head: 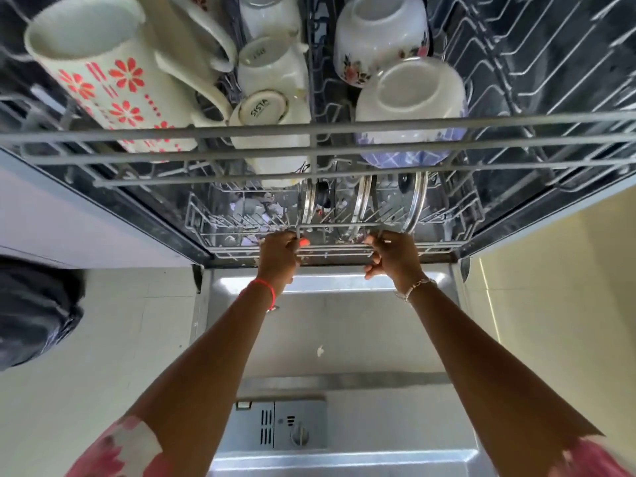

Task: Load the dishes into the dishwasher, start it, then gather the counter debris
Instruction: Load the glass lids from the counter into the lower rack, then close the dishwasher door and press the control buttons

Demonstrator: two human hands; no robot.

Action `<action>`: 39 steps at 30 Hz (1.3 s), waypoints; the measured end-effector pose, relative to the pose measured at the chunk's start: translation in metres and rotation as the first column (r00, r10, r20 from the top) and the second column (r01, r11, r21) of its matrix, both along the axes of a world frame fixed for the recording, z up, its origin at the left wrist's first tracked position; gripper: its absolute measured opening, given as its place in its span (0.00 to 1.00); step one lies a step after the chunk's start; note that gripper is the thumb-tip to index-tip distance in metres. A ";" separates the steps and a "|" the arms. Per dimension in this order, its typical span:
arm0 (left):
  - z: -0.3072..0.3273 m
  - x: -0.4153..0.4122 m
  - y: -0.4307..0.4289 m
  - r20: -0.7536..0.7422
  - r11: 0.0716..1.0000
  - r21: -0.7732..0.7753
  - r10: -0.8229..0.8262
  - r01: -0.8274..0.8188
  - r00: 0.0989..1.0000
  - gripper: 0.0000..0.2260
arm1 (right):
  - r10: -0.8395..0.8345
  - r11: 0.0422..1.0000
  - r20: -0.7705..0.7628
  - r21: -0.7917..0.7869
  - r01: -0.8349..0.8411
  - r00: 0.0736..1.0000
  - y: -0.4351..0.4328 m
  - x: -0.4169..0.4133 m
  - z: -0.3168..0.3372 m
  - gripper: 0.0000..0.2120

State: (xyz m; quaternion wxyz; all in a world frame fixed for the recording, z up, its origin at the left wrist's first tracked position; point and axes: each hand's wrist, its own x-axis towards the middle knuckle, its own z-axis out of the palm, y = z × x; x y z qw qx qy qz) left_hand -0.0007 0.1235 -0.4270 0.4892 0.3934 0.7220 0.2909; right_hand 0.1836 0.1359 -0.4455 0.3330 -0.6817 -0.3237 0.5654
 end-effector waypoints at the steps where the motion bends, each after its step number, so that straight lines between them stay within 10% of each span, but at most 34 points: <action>1: 0.001 0.001 -0.003 0.056 1.000 -0.016 0.026 -0.025 0.998 0.07 | 0.020 0.999 0.012 0.030 -0.021 1.000 -0.006 0.001 0.004 0.09; 6: 0.014 -0.007 -0.052 0.192 0.993 0.068 0.086 -0.101 0.978 0.17 | 0.024 0.981 0.202 0.185 -0.062 0.979 -0.069 0.013 0.020 0.21; 23: -0.001 0.002 -0.486 0.221 0.938 -0.295 0.253 -0.183 0.942 0.05 | 0.218 0.968 0.172 -0.166 -0.190 0.961 -0.466 0.019 0.017 0.10; 31: -0.101 0.007 -0.631 0.322 0.608 -0.777 0.604 -0.160 0.729 0.18 | -0.246 0.636 -0.179 -0.771 0.019 0.953 -0.621 0.015 -0.063 0.27; 36: -0.176 0.003 -0.636 0.592 0.718 -0.644 0.687 -0.264 0.423 0.32 | -0.598 0.720 -0.359 -0.634 0.282 0.717 -0.621 0.011 -0.119 0.04; 39: -0.180 -0.001 -0.634 0.655 0.761 -0.578 0.648 -0.294 0.388 0.34 | -0.660 0.726 -0.424 -0.572 0.382 0.620 -0.615 0.020 -0.126 0.17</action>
